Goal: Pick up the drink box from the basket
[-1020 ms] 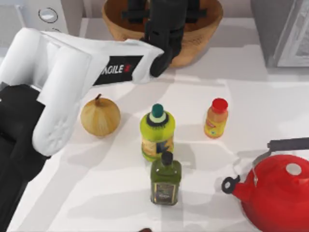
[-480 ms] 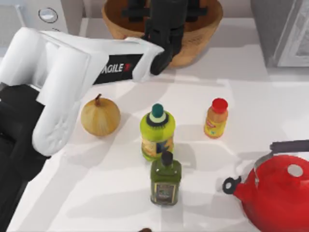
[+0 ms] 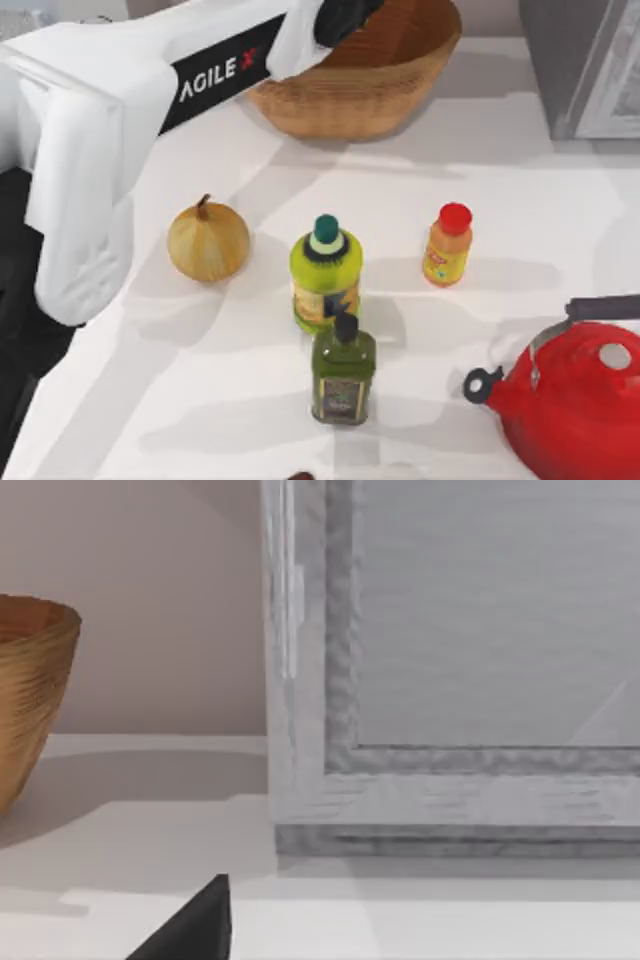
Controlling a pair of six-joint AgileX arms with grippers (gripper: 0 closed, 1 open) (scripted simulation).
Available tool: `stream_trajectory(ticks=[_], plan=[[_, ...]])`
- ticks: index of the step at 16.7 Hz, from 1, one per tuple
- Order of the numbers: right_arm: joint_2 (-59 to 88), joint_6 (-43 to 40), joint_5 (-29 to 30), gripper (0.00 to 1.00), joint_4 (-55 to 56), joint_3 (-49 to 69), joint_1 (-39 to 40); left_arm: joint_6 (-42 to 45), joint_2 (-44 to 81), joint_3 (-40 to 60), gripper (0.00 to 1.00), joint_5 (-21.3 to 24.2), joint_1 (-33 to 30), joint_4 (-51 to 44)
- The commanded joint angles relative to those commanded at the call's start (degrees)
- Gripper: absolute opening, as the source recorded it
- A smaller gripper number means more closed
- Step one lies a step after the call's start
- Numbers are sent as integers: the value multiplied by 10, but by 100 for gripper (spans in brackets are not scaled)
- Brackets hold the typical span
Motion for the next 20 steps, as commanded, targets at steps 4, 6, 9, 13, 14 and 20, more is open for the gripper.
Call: stream_trajectory(ticks=[4,6,9,13,14,20], plan=[[0,0,0,100,0,0,0,-1,-21,50,0,2,-1,-58],[0,0,0,100,0,0,0,-1,-21,50,0,2,-1,-58],[0,0,0,100,0,0,0,0,-20,50,0,1,0,-57],[0,0,0,100,0,0,0,-1,-73,4,0,15,13,-52],[0,0,0,100,0,0,0,-1,-100,-19,0,22,20,-50],[0,0,0,100,0,0,0,6,-363,-258,0,81,86,-54]])
